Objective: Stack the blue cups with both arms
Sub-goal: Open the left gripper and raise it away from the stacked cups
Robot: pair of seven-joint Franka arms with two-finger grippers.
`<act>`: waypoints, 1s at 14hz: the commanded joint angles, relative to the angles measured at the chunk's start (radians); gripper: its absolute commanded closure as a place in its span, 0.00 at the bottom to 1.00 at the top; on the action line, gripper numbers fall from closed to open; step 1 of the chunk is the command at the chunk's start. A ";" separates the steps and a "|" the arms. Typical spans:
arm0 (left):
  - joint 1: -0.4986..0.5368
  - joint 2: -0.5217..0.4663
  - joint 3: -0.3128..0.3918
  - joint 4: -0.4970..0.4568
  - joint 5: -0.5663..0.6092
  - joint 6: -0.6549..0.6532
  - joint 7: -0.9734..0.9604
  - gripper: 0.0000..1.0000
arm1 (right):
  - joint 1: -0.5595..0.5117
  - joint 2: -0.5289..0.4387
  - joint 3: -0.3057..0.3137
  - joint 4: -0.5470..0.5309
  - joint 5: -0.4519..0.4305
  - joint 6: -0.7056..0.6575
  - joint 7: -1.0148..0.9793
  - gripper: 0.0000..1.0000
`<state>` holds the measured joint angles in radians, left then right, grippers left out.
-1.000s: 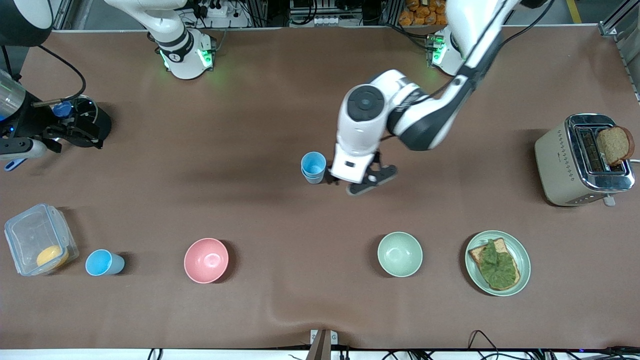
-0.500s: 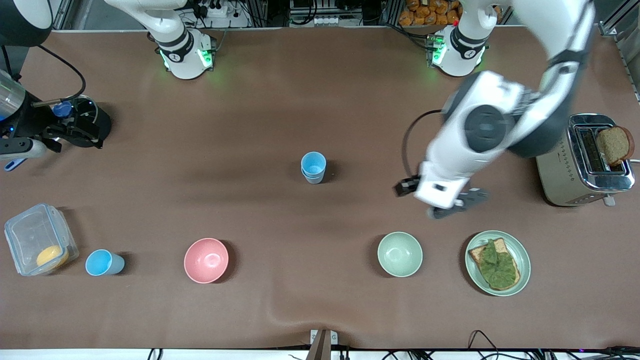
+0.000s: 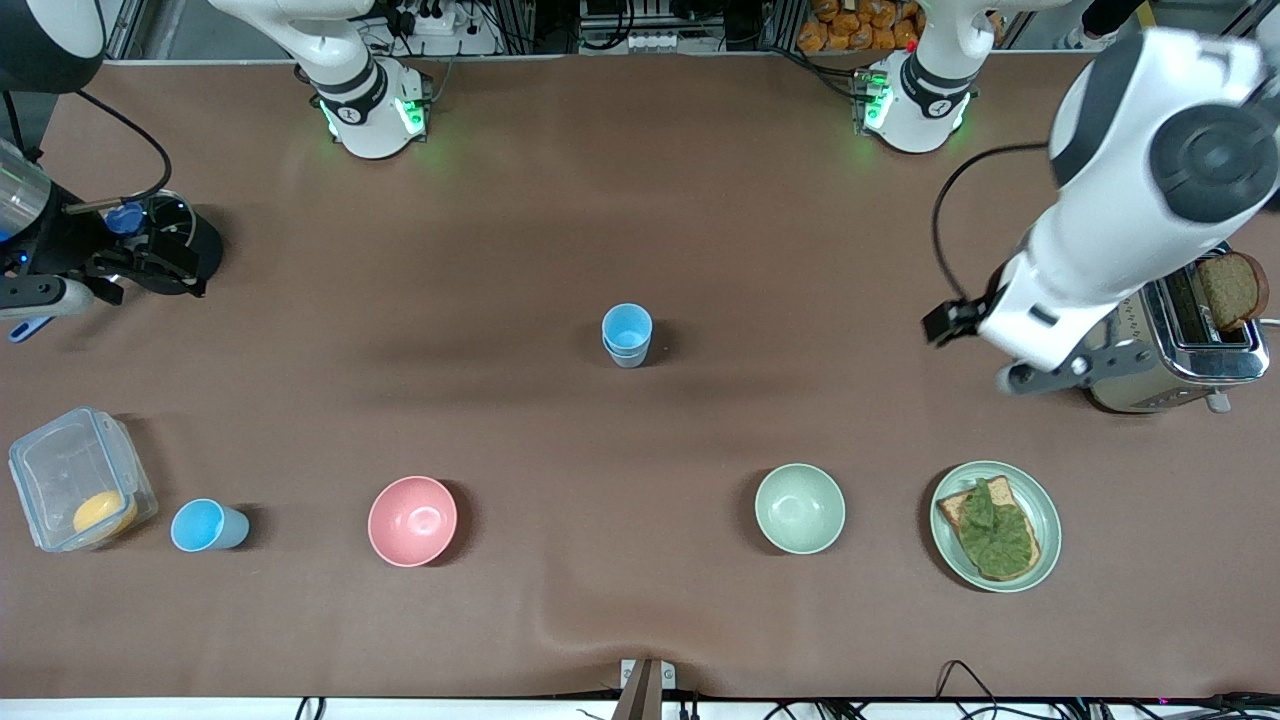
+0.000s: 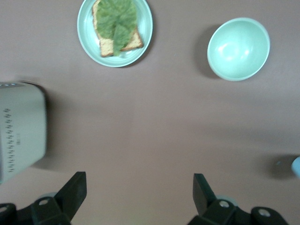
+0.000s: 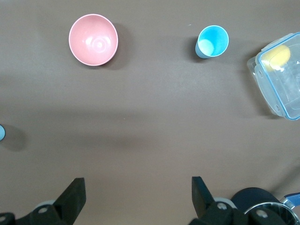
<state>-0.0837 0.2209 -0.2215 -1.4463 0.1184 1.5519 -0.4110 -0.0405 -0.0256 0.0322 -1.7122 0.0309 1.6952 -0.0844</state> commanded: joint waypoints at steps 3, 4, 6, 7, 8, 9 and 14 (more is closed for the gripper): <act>-0.004 -0.303 0.135 -0.325 -0.059 0.025 0.182 0.00 | -0.025 -0.010 0.021 0.002 0.004 -0.014 0.008 0.00; -0.002 -0.324 0.155 -0.345 -0.062 0.027 0.207 0.00 | -0.025 -0.010 0.021 0.002 0.004 -0.014 0.008 0.00; 0.002 -0.322 0.163 -0.336 -0.095 0.030 0.212 0.00 | -0.025 -0.010 0.021 0.002 0.004 -0.015 0.008 0.00; 0.005 -0.322 0.165 -0.329 -0.101 0.030 0.212 0.00 | -0.025 -0.010 0.021 0.002 0.004 -0.014 0.008 0.00; 0.010 -0.322 0.163 -0.319 -0.102 0.028 0.216 0.00 | -0.025 -0.010 0.021 0.002 0.004 -0.015 0.008 0.00; 0.009 -0.322 0.163 -0.312 -0.102 0.027 0.230 0.00 | -0.025 -0.010 0.021 0.002 0.004 -0.015 0.008 0.00; 0.019 -0.313 0.192 -0.246 -0.102 0.016 0.334 0.00 | -0.025 -0.010 0.021 0.002 0.004 -0.015 0.008 0.00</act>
<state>-0.0734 -0.0879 -0.0488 -1.7320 0.0384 1.5732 -0.1125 -0.0405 -0.0256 0.0325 -1.7123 0.0314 1.6921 -0.0844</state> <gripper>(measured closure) 0.000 0.000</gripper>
